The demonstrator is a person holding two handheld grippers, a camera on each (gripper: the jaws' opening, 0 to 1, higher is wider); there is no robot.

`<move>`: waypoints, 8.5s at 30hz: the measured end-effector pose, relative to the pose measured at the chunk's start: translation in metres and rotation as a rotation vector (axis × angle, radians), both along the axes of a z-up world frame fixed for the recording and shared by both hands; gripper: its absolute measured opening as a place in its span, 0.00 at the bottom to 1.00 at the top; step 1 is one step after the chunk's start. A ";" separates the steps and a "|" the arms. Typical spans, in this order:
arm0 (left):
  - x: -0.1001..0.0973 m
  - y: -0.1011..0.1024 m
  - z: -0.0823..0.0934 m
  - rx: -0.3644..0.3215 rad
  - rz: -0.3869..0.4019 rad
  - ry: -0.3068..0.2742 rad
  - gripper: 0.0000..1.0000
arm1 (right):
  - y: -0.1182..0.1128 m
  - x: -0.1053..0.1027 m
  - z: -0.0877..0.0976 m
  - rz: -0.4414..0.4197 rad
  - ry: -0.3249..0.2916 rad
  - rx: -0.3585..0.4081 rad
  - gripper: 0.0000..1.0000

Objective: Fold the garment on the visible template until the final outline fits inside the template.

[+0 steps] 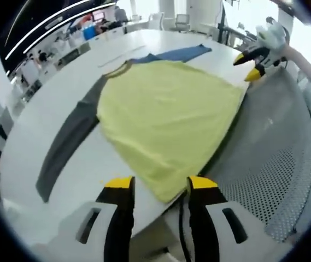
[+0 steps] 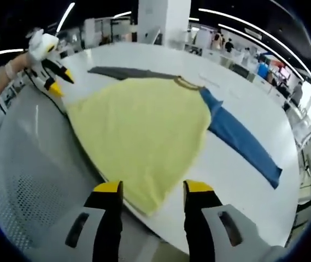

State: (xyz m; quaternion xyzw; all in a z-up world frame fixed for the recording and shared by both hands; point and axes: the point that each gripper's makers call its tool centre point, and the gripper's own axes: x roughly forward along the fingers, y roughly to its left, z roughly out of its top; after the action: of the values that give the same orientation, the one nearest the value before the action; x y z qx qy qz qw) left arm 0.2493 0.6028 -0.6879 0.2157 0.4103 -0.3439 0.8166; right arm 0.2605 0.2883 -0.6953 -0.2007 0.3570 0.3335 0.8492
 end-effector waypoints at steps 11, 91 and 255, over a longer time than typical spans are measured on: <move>0.005 -0.020 0.041 -0.188 0.022 -0.071 0.52 | 0.003 0.002 0.014 0.039 -0.052 -0.042 0.54; 0.003 -0.027 0.054 -0.231 0.066 -0.098 1.00 | 0.004 0.042 0.036 0.050 -0.096 0.086 1.00; 0.001 -0.025 0.068 -0.229 0.166 -0.097 1.00 | -0.299 0.219 -0.066 -0.788 -0.036 0.085 0.06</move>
State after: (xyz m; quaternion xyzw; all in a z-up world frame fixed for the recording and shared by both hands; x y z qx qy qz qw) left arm 0.2507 0.5777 -0.6200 0.1026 0.3448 -0.3090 0.8804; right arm 0.4796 -0.0105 -0.7612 -0.0186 0.3775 -0.0071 0.9258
